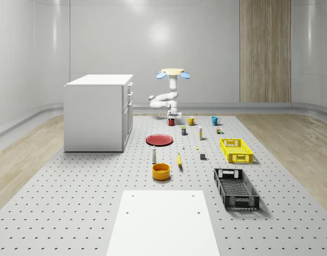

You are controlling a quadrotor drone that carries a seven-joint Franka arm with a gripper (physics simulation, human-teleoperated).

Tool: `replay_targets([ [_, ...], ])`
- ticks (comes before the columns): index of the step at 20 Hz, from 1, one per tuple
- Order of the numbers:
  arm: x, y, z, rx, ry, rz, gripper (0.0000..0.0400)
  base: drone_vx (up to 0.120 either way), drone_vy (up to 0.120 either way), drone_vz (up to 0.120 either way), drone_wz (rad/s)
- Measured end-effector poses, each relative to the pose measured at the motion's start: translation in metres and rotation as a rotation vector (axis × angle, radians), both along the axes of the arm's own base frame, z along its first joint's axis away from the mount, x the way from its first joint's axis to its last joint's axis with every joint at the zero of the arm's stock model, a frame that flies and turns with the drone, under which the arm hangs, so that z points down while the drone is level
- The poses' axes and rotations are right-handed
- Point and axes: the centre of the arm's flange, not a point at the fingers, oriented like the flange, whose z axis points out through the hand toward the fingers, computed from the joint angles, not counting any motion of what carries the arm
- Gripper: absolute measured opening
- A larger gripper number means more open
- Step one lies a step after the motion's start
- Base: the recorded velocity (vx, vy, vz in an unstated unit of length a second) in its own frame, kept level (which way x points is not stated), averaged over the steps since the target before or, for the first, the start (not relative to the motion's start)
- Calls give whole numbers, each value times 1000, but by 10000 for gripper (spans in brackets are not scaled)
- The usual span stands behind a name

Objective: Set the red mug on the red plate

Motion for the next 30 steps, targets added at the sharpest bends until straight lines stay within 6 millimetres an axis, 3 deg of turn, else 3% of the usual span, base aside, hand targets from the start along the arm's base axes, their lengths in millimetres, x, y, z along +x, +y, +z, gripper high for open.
replay_targets([
  [10, -5, -2, 6, 0, 0, 0, 400, 0, 0, 0, 0],
  [11, -5, -2, 7, 0, 0, 0, 334, 0, 0, 0, 0],
  [13, -6, -2, 7, 0, 0, 0, 242, 0, 0, 0, 0],
  [16, -6, -3, 7, 0, 0, 0, 167, 0, 0, 0, 0],
  [21, -6, -3, 7, 0, 0, 0, 119, 0, 0, 0, 0],
  [26, -6, -3, -6, 0, 0, 0, 105, 8, 0, 64, 0],
  [30, -6, -3, -14, 0, 0, 0, 102, 120, -120, 120, 0],
])
